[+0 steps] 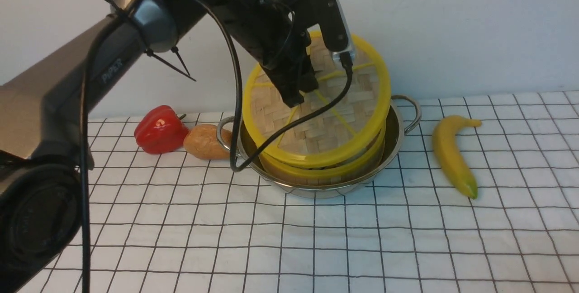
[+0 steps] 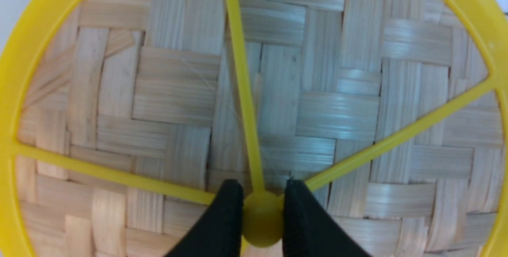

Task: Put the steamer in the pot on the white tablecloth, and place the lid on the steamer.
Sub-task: 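Place the yellow bamboo steamer lid onto the steamer in the pot with the left gripper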

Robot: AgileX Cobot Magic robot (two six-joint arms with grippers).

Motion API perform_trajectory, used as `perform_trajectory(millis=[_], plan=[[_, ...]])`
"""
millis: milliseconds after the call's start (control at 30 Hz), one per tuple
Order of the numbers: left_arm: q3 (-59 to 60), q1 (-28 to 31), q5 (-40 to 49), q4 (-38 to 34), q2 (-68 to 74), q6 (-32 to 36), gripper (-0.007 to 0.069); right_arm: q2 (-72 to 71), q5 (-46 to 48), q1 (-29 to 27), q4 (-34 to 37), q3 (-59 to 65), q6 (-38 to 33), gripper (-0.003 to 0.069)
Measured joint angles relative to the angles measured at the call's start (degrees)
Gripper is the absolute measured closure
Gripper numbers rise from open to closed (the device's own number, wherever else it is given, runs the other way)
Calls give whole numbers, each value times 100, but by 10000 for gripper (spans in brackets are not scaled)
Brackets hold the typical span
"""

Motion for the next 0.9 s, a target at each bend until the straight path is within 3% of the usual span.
perform_trajectory(millis=[900], plan=[[0,-4,-350,42,420,114,507,0,0,0,0,0,6,419]])
